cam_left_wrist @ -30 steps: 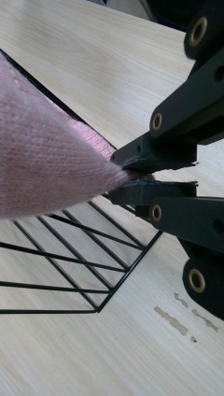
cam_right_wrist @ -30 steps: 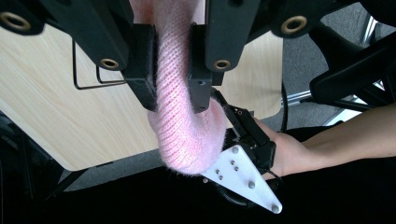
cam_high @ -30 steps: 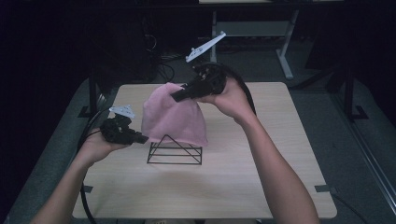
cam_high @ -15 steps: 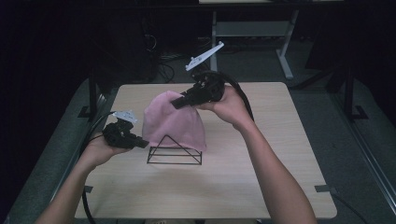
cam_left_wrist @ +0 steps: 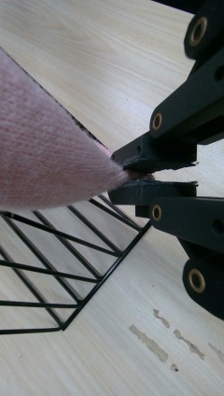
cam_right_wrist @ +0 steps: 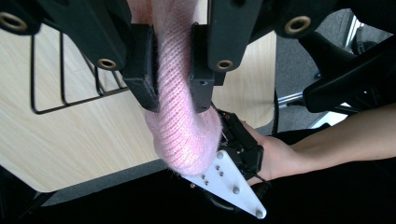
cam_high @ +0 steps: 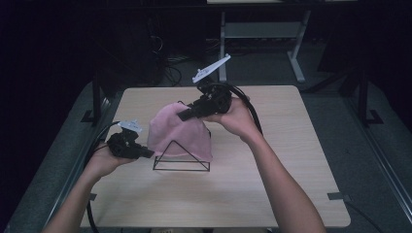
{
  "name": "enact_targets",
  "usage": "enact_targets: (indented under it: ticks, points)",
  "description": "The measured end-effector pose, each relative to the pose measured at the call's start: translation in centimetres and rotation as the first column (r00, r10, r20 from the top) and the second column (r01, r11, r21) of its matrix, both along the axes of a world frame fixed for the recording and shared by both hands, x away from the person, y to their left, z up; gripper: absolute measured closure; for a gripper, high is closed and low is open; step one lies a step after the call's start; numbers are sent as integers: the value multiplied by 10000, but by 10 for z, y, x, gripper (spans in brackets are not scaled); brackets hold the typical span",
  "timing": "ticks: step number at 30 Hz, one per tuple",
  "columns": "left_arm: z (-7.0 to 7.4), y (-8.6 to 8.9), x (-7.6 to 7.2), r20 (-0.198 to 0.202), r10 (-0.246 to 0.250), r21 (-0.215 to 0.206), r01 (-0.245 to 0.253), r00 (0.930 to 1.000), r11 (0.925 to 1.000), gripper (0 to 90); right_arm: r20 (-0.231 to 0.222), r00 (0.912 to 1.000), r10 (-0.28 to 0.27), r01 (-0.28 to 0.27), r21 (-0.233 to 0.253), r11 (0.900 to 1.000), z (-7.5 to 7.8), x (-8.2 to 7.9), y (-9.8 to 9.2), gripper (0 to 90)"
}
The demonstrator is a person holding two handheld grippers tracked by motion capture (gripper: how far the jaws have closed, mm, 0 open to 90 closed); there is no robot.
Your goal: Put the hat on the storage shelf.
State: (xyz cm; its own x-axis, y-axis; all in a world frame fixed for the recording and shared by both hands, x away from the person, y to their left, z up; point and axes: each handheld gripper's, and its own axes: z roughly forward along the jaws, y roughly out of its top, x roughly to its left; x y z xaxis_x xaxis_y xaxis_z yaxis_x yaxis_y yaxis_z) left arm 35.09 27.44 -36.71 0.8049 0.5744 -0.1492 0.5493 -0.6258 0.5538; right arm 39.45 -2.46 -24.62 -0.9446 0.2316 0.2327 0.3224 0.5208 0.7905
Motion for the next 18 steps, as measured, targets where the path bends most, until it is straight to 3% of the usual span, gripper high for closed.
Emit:
enact_targets:
  ticks: [18]
  points:
    - [-31, 3, -1, -281, 117, 278, -110, 9995, 9996, 833, -550, 9983, 180, -180, 6, 9998, -35, -1, 5, 741]
